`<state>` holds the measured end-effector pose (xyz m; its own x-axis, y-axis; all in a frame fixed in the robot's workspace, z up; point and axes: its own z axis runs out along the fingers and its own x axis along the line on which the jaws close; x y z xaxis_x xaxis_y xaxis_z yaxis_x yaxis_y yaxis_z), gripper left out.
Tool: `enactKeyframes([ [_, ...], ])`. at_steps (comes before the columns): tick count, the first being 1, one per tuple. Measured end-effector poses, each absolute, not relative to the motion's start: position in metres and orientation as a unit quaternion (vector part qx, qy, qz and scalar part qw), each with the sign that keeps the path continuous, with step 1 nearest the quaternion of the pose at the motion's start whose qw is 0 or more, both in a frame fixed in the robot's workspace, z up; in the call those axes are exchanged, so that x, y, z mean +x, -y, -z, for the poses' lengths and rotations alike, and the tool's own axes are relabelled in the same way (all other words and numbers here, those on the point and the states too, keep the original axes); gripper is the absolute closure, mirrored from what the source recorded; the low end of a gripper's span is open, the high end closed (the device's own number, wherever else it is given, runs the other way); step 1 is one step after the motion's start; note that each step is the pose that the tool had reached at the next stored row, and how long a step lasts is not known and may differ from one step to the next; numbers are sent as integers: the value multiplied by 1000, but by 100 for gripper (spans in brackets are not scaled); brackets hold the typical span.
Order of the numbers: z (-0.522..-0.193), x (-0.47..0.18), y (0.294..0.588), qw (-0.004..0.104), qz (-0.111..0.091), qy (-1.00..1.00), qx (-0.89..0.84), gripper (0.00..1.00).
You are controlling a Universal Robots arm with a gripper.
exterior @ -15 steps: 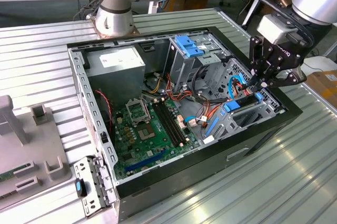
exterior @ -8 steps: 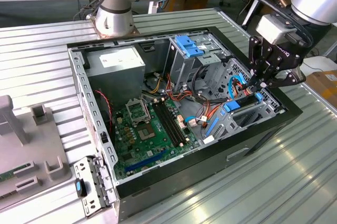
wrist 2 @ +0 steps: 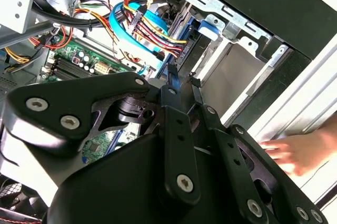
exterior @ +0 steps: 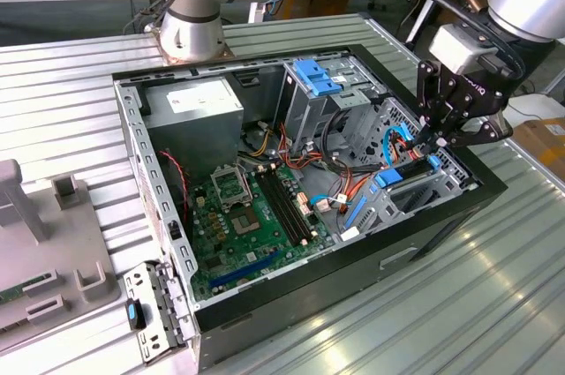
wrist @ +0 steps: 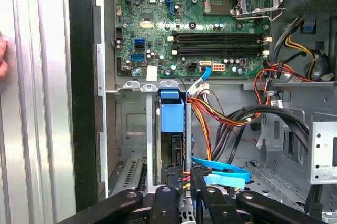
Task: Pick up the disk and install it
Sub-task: 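Insert the second disk wire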
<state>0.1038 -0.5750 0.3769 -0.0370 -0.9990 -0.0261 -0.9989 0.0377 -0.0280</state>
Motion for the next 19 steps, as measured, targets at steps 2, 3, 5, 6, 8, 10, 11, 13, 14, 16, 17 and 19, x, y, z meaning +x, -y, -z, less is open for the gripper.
enactKeyframes([
  [2,-377,104,574,20,-1,-720,-694,76],
  [3,-377,104,574,20,-1,-720,-694,76],
  [5,-377,104,570,19,-2,-720,-694,76],
  [6,-377,104,568,19,-2,-720,-694,76],
  [8,-377,105,566,18,-3,-720,-694,76],
  [10,-377,108,566,17,-3,-720,-694,76],
  [11,-376,109,566,17,-4,-719,-694,76],
  [13,-376,109,566,17,-6,-719,-695,76],
  [14,-375,109,566,17,-6,-718,-696,76],
  [16,-373,109,566,17,-7,-718,-696,76],
  [17,-373,110,566,18,-9,-716,-698,76],
  [19,-372,110,566,22,-16,-713,-701,76],
])
